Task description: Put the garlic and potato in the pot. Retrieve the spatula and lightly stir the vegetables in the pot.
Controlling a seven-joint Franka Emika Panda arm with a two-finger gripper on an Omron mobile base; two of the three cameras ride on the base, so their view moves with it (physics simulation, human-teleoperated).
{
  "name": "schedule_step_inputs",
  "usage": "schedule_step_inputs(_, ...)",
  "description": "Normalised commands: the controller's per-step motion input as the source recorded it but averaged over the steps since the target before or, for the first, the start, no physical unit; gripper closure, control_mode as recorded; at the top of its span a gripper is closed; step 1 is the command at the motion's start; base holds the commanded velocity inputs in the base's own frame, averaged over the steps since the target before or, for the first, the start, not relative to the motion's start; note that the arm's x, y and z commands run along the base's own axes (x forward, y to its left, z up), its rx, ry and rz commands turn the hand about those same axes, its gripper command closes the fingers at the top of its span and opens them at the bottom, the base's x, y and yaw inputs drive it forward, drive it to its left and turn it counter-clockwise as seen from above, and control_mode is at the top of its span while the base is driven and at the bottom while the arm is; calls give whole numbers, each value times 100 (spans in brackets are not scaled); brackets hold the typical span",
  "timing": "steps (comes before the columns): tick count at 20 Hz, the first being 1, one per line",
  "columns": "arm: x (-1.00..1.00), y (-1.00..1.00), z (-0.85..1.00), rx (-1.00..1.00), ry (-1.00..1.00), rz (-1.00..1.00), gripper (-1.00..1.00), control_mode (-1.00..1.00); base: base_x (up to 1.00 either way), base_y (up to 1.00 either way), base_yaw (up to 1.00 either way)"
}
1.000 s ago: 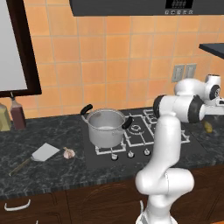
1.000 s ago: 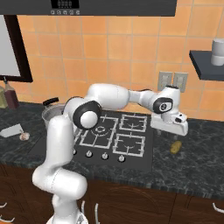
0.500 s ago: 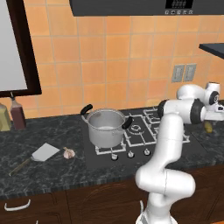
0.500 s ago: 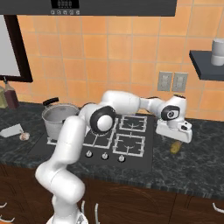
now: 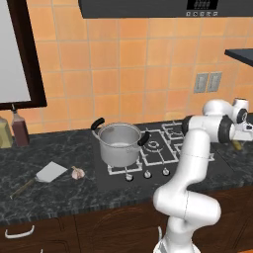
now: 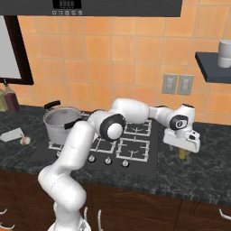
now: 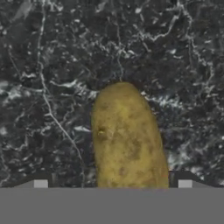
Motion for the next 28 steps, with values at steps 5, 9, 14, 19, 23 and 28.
schedule_step_inputs(5,-13,0,-27,-4,-3,0,100,-100,0,0,0)
schedule_step_inputs(9,-53,63,75,-8,-36,0,100,-100,0,0,0)
schedule_step_inputs(14,-22,100,100,-11,-27,7,100,-100,0,0,0)
schedule_step_inputs(19,-16,100,100,-9,-6,18,100,-100,0,0,0)
schedule_step_inputs(23,-2,100,100,-2,0,28,100,-100,0,0,0)
schedule_step_inputs(28,0,100,93,0,0,33,100,-100,0,0,0)
